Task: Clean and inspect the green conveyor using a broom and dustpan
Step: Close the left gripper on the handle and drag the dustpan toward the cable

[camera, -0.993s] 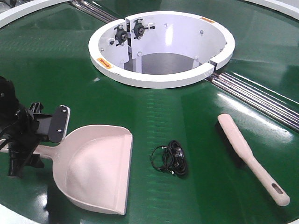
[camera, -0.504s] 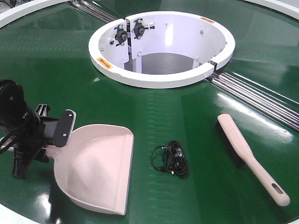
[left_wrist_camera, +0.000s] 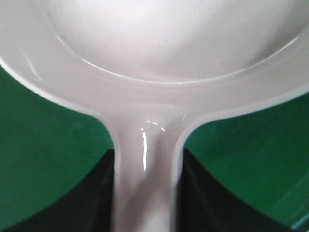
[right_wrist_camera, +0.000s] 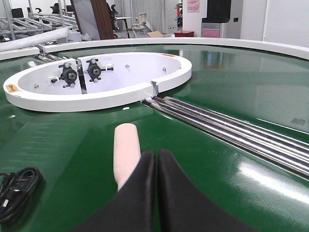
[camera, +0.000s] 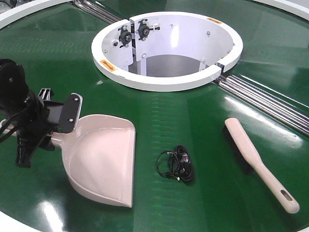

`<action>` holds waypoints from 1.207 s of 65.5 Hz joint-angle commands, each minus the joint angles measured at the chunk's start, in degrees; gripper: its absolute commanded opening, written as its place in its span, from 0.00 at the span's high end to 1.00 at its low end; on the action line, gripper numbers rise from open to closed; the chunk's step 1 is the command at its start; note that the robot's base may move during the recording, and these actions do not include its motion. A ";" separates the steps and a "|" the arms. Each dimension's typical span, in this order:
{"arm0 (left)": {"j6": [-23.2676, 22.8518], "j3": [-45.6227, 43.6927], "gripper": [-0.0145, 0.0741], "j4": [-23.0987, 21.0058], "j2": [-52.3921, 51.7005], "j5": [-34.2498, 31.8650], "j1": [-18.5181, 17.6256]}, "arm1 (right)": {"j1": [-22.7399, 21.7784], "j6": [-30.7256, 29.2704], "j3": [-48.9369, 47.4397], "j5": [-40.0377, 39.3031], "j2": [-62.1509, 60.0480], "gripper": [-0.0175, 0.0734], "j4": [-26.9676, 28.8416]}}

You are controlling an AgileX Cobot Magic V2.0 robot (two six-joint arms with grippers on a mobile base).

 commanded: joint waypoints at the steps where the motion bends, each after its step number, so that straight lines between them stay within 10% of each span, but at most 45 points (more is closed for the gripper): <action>1: -0.83 -2.24 0.84 -1.80 -2.08 -1.05 -0.52 | -0.19 -0.42 1.16 -4.23 -1.06 0.82 -0.50; 79: -0.77 -2.18 0.84 -2.57 4.24 -1.12 -4.50 | -0.19 -0.42 1.16 -4.23 -1.06 0.82 -0.50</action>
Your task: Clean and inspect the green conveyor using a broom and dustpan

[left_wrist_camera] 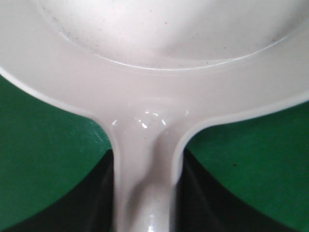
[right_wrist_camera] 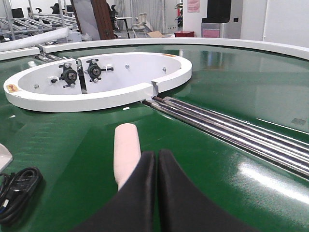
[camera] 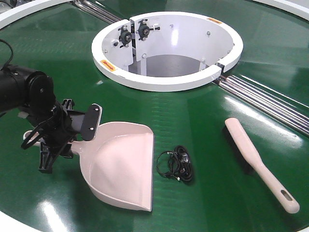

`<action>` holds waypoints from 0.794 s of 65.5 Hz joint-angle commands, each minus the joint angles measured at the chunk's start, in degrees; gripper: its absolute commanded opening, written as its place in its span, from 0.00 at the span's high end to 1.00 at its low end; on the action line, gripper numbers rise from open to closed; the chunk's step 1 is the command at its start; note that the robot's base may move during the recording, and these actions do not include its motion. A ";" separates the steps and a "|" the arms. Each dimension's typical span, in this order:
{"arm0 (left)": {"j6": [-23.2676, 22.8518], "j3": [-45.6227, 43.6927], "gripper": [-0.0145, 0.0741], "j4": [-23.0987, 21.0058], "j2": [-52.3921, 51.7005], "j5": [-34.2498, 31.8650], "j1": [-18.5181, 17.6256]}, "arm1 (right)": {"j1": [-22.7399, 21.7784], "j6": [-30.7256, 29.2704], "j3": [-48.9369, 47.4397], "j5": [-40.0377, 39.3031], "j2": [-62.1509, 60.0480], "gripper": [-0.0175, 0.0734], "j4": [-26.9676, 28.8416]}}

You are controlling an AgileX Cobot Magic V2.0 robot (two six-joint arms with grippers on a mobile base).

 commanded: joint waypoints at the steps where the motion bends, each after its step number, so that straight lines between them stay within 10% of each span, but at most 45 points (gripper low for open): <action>1: 0.29 -1.54 0.84 -1.07 -2.50 1.40 -0.65 | -0.19 -0.42 1.16 -4.23 -1.06 0.82 -0.50; 52: 0.29 -1.54 0.84 -1.07 -2.50 1.66 -0.65 | -0.19 -0.42 1.04 -4.45 -1.06 0.82 -0.50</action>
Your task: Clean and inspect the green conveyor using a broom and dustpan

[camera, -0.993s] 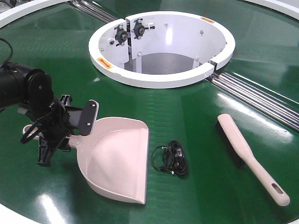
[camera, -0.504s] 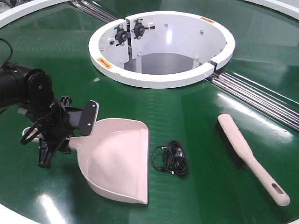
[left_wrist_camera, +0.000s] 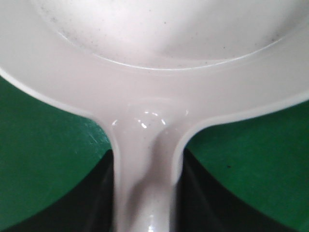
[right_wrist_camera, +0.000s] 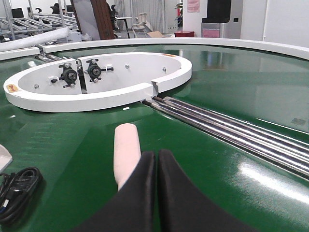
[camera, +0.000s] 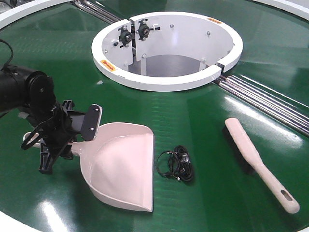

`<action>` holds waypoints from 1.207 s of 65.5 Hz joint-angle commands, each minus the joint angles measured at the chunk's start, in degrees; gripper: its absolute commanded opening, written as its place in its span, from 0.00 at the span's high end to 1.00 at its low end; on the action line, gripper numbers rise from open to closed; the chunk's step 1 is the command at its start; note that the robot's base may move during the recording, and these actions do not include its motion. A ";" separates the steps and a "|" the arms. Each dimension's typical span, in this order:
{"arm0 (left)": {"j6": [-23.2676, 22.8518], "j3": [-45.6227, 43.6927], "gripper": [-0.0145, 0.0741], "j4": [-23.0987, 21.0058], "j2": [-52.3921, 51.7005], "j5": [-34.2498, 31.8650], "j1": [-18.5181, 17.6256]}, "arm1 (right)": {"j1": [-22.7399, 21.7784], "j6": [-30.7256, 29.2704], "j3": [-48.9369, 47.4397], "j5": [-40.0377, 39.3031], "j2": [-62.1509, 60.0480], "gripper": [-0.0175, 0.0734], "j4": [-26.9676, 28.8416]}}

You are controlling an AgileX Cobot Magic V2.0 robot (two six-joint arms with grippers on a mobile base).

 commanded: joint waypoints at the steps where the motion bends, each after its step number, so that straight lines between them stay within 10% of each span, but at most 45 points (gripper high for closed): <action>1: 0.47 -1.54 0.84 -0.76 -2.52 1.09 -0.65 | -0.19 -0.42 1.04 -4.45 -1.06 0.82 -0.50; 18: 0.47 -1.54 0.84 -0.76 -2.52 1.09 -0.65 | -0.19 5.25 0.52 -10.41 -1.01 0.82 2.90; 79: 0.47 -1.54 0.84 -1.43 -2.52 1.14 -0.65 | -0.19 -4.44 -31.05 18.48 38.04 0.77 5.30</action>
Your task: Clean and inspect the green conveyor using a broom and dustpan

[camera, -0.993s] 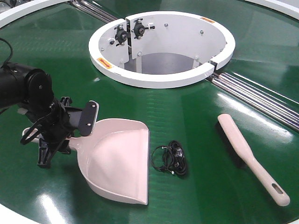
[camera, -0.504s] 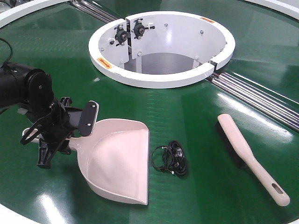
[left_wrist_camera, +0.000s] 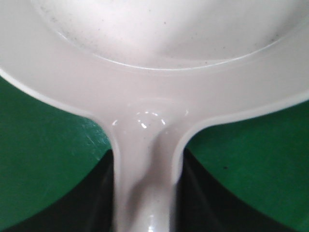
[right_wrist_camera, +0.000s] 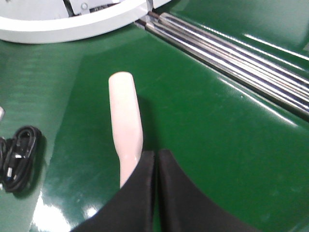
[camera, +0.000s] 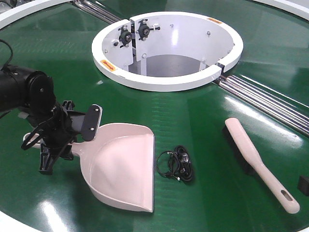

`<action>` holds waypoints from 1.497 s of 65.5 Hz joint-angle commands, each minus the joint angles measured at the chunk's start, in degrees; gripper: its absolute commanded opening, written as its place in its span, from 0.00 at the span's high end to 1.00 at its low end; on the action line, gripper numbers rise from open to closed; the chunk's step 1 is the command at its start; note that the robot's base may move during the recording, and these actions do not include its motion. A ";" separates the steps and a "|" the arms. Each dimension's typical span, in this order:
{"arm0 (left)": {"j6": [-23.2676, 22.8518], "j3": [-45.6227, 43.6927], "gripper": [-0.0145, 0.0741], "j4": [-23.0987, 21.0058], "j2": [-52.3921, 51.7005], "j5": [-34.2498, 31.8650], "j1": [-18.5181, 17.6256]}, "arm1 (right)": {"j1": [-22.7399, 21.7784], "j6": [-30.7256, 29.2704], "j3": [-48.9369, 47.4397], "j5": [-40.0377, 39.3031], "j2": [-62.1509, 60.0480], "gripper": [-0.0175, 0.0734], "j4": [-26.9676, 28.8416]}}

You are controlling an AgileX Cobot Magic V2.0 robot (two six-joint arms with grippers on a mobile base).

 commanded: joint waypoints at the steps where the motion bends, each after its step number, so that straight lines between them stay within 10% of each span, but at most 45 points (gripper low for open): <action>1: 0.47 -1.54 0.84 -0.99 -2.52 0.83 -0.61 | -0.19 -1.40 -4.88 0.98 2.52 0.76 0.10; 31: 0.47 -1.54 0.84 -0.99 -2.52 0.83 -0.61 | 8.85 1.26 -24.86 21.53 23.18 0.20 -6.10; 60: 0.47 -1.54 0.84 -0.99 -2.52 0.83 -0.61 | 9.43 -2.83 -38.34 36.20 45.27 0.19 -5.16; 98: 0.47 -1.54 0.84 -0.99 -2.52 0.83 -0.61 | 9.37 -1.92 -39.61 33.75 63.32 0.30 -7.07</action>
